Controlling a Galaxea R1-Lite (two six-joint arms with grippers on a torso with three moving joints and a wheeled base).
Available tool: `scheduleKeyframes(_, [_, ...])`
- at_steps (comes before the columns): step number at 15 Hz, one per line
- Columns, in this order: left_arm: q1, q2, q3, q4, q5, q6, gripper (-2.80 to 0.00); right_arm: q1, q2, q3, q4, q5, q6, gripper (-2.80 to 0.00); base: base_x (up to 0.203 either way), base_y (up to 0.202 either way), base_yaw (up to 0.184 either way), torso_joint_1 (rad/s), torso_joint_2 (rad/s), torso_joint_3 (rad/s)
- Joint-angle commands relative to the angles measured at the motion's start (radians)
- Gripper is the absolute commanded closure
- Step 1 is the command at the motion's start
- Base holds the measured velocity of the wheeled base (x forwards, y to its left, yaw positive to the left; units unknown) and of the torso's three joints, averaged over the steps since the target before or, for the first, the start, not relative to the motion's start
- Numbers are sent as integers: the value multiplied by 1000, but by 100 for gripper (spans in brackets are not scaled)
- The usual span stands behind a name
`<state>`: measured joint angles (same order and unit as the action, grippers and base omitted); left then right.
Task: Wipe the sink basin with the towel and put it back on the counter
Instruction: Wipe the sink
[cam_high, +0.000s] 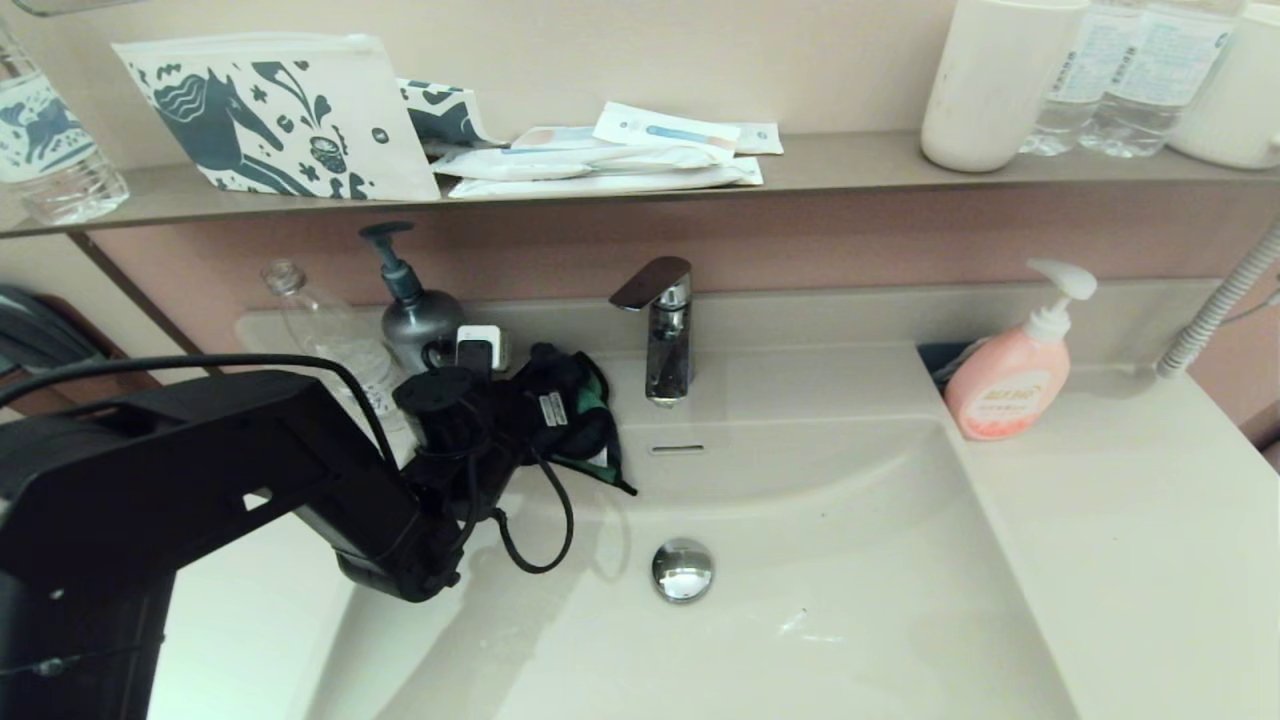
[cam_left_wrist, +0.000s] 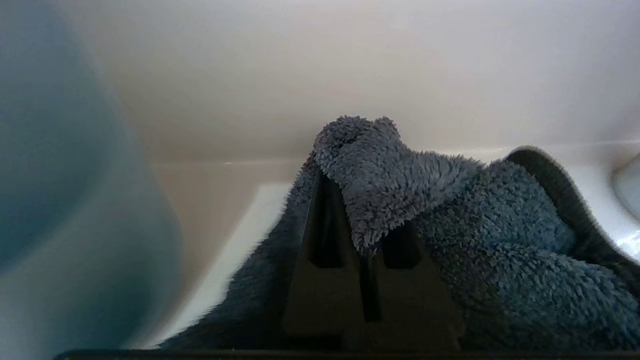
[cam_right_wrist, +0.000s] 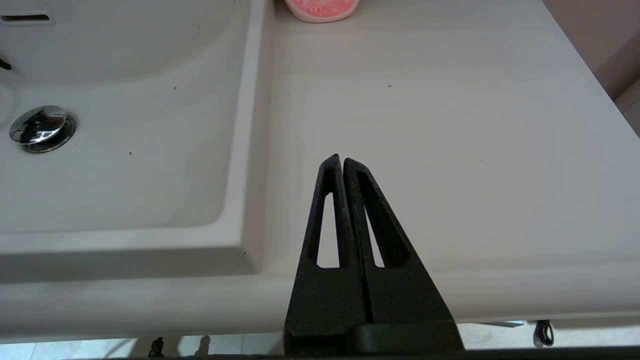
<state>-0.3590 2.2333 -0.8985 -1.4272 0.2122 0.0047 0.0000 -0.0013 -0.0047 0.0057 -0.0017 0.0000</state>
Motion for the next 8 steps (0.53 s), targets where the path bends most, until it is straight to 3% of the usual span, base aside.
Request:
scheduleKeyframes(1, [-53,16,-29,-9,9,0,0,0,1,0,0,0,0,0,0,0,0,0,0,0])
scheduleKeyframes(5, [-144,51,-121,36,59,-1,0,2,1,0,0,0,0,0,0,0,0,0,0,0])
scheduleKeyframes(8, [-172,57,-178,75,79,-4,0,0,1,0,0,0,0,0,0,0,0,0,0,0])
